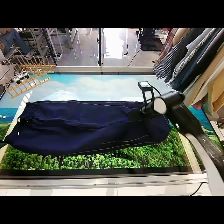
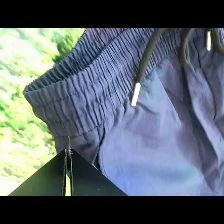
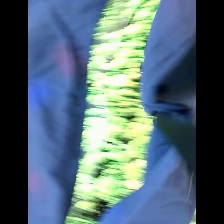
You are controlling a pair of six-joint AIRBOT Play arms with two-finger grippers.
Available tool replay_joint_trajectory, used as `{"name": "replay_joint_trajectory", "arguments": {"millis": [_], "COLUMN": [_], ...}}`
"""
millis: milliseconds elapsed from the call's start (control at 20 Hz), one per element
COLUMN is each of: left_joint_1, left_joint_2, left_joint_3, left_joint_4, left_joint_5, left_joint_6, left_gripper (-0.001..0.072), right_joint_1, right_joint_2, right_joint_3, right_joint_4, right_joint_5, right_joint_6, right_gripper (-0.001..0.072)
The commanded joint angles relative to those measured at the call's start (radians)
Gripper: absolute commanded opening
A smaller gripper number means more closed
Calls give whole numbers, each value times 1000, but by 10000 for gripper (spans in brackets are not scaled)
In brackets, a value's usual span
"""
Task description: Fold the clothes and pants, and hang the long-sleeved shirts on hangers.
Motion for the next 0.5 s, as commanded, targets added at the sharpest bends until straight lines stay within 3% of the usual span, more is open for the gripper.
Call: {"name": "replay_joint_trajectory", "arguments": {"millis": [0, 150, 200, 300, 450], "left_joint_1": [-1, 0, 0, 1, 16], "left_joint_2": [0, 0, 0, 0, 1], "left_joint_3": [0, 0, 1, 1, 0], "left_joint_4": [-1, -1, -1, 0, 3], "left_joint_5": [-60, -89, -88, -98, -148], "left_joint_6": [12, 8, -4, -55, -109], "left_gripper": [13, 22, 136, 456, 478], "right_joint_1": [-208, -384, -436, -526, -644], "right_joint_2": [-255, -289, -261, -142, 113], "right_joint_3": [121, 132, 90, -80, -443], "right_joint_4": [120, 136, 150, 185, 336], "right_joint_5": [-148, -31, 42, 92, 42], "right_joint_6": [-96, -113, -159, -214, -296], "right_gripper": [544, 542, 541, 523, 523]}}
